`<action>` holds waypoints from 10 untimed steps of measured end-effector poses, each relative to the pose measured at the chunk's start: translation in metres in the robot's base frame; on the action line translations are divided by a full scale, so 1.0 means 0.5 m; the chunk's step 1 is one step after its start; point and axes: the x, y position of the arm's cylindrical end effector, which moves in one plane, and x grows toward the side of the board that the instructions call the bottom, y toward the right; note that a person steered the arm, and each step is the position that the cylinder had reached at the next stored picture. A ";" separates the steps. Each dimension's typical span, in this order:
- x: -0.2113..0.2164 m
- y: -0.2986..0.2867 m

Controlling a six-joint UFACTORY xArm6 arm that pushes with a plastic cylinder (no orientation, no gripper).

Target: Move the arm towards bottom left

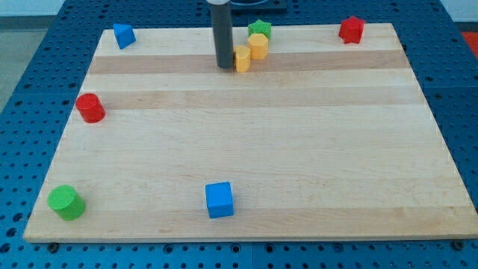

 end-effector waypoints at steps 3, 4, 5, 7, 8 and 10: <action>0.010 0.016; 0.117 -0.026; 0.245 -0.060; 0.414 -0.163; 0.450 -0.170; 0.594 -0.224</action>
